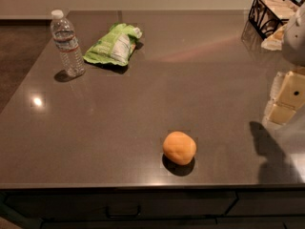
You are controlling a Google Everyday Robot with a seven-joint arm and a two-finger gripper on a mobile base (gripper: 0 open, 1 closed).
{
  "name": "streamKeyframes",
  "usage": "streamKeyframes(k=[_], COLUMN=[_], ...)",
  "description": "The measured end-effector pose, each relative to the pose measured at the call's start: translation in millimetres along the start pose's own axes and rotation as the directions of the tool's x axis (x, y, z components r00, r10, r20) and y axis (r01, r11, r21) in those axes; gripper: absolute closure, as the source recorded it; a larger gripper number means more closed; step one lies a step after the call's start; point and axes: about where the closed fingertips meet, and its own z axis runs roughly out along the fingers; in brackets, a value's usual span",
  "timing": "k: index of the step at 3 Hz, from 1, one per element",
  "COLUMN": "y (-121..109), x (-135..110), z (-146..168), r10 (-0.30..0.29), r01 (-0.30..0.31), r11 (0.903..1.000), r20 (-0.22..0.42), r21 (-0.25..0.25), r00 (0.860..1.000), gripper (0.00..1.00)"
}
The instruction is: Pick orange
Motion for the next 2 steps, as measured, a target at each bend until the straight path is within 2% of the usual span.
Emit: streamKeyframes(k=[1,2], y=[0,3], x=[0,-11], z=[0,0], r10=[0.000,-0.022], r01=[0.000,0.023], r11=[1.0000,0.9993], r20=[0.000,0.056], r21=[0.000,-0.029], r00=[1.000,0.998], gripper=[0.00,0.00])
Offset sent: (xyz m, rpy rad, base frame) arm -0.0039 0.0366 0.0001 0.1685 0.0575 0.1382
